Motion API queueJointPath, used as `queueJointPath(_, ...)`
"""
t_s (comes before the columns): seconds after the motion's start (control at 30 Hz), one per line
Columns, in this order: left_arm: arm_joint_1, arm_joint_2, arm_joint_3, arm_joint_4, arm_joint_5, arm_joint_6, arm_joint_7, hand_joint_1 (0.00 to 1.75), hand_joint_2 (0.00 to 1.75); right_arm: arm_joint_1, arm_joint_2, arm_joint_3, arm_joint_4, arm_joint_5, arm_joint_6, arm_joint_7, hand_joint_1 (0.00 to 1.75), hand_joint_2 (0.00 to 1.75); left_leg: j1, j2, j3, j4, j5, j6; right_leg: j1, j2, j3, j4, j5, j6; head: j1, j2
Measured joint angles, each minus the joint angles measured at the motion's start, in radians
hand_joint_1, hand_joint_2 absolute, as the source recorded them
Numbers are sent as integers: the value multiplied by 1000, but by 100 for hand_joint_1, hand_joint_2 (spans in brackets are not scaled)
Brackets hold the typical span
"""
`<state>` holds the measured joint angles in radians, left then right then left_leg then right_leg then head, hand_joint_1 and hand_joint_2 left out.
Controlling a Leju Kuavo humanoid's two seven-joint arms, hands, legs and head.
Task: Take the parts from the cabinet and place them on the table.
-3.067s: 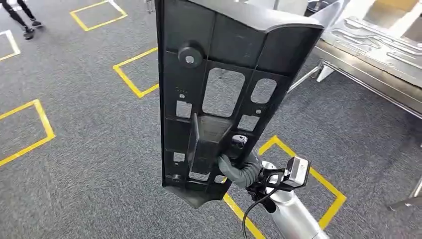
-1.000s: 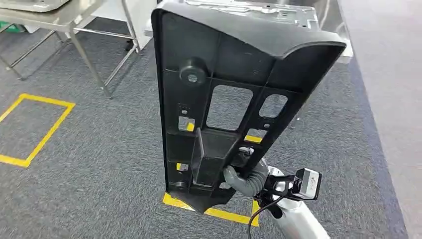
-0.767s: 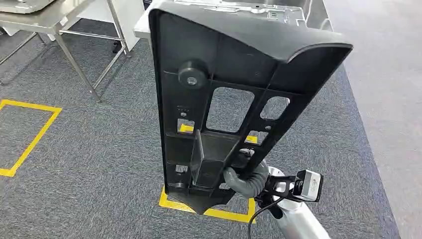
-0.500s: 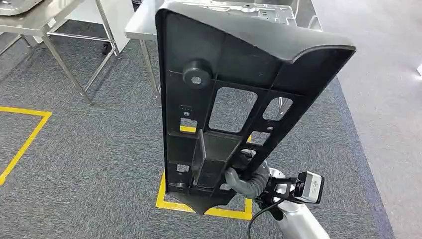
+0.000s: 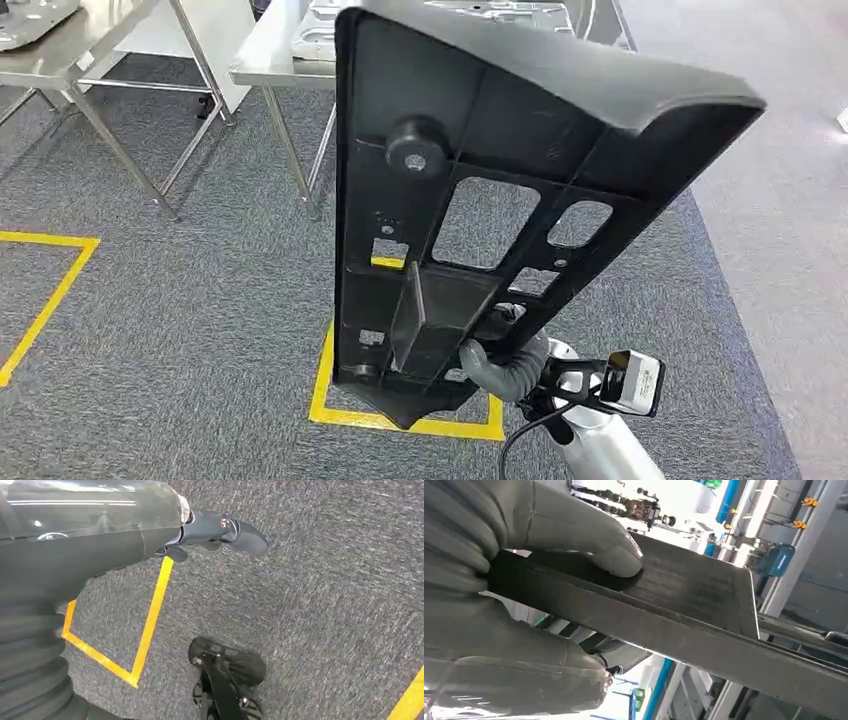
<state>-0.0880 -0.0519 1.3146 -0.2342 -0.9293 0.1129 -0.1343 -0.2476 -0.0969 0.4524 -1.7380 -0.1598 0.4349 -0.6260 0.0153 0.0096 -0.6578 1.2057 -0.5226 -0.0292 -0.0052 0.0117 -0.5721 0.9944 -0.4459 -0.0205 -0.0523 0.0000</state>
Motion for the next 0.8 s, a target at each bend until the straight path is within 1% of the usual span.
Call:
queueJointPath(0.03,0,2,0,0,-1,0,0,0,175,-1,0,-2,0,0,0,0,175,175,1,-1,46,-99,50,2,0,2,2,5,-5,4,0,0)
queueJointPath(0.07,0,3,0,0,-2,0,0,0,175,-1,0,-2,0,0,0,0,175,175,2,-3,79,-178,72,6,0,2,2,10,-10,8,0,0)
queueJointPath(0.1,-2,3,0,0,-2,0,0,0,175,-1,0,-4,0,0,2,-1,175,175,-5,-6,87,-194,57,13,7,5,-3,17,-13,14,0,0)
queueJointPath(0.13,-2,3,0,0,-2,0,1,0,175,-1,0,-5,0,0,2,0,175,175,-4,-6,85,-190,61,21,7,6,-6,16,-11,19,0,0)
queueJointPath(0.17,-2,3,0,0,-2,-1,1,0,175,-1,0,-6,0,-1,2,-1,175,175,-4,-6,83,-190,59,25,6,6,-6,15,-11,23,0,0)
queueJointPath(0.2,-1,4,0,0,-3,-1,1,0,175,-1,0,-9,1,-7,7,-5,175,175,-7,-6,82,-190,59,32,5,6,-6,13,-11,29,0,0)
queueJointPath(0.23,-2,3,0,0,-4,-2,1,0,175,-6,0,-16,8,-16,18,-14,175,175,-3,-6,87,-198,63,41,4,6,-5,15,-16,37,0,0)
queueJointPath(0.27,-3,4,0,0,-4,-4,0,0,175,-11,-1,-29,17,-23,31,-23,175,175,-1,-5,91,-202,65,46,0,2,-9,34,-27,42,0,0)
queueJointPath(0.3,-4,4,0,0,-4,-5,0,0,175,-20,-1,-43,27,-26,42,-24,175,175,-1,-4,92,-203,64,53,0,-1,-32,79,-54,47,0,0)
queueJointPath(0.33,-4,4,0,0,-3,-5,0,0,175,-25,-2,-53,35,-26,46,-24,175,175,-1,-3,93,-202,63,55,-2,-2,-70,152,-90,51,0,0)
queueJointPath(0.37,-4,5,0,0,-3,-5,0,0,175,-25,-2,-61,45,-26,52,-24,175,175,-2,-3,93,-202,62,56,-3,-2,-117,240,-125,54,0,0)
queueJointPath(0.4,-4,5,0,0,-2,-5,0,0,175,-25,-3,-64,53,-26,53,-24,175,175,-2,-2,93,-202,60,58,-4,-3,-160,311,-146,56,0,0)
queueJointPath(0.43,-3,6,0,0,1,-5,0,0,175,-25,-3,-67,61,-21,56,-24,175,175,-2,-2,95,-201,58,56,-6,-4,-181,338,-139,57,0,0)
queueJointPath(0.47,-3,6,0,0,3,-5,0,0,175,-25,-3,-67,65,-13,58,-24,175,175,-2,-3,99,-201,55,55,-7,-5,-174,310,-106,56,0,0)
queueJointPath(0.5,-3,6,0,0,5,-5,0,0,175,-25,-2,-67,67,-6,58,-24,175,175,-2,-3,105,-201,51,54,-7,-7,-144,244,-60,53,0,0)
queueJointPath(0.53,-3,6,0,0,5,-5,0,0,175,-25,-1,-67,67,-1,59,-24,175,175,-2,-4,113,-201,47,51,-7,-8,-100,151,-9,49,0,0)
queueJointPath(0.57,-3,6,0,0,5,-5,0,0,175,-26,0,-67,67,1,58,-24,175,175,-2,-4,119,-202,41,47,-6,-14,-53,51,36,41,0,0)
queueJointPath(0.6,-4,6,1,0,5,-5,0,0,175,-28,1,-67,69,1,58,-24,175,175,-8,-4,119,-200,37,41,1,-19,-39,25,15,37,0,0)
queueJointPath(0.63,-4,6,1,0,5,-5,0,0,175,-28,4,-67,70,2,58,-24,175,175,-6,-4,116,-200,36,35,3,-17,-42,22,17,32,0,0)
queueJointPath(0.7,-4,6,1,0,5,-5,0,0,175,-27,4,-67,71,3,58,-24,175,175,-4,0,121,-205,32,23,8,-12,-43,21,11,22,0,0)
queueJointPath(0.73,-6,6,1,0,5,-5,0,0,175,-28,5,-67,71,3,58,-23,175,175,-7,1,127,-209,28,16,4,-11,-38,14,11,16,0,0)
queueJointPath(0.77,-6,7,1,0,6,-5,-1,0,175,-28,8,-67,71,4,58,-24,175,175,-2,-1,127,-198,22,11,-4,-10,-26,5,13,10,0,0)
queueJointPath(0.8,-6,7,1,0,6,-5,-1,0,175,-31,11,-67,71,5,59,-23,175,175,-3,-2,111,-155,-1,10,-4,-11,-18,2,7,1,0,0)
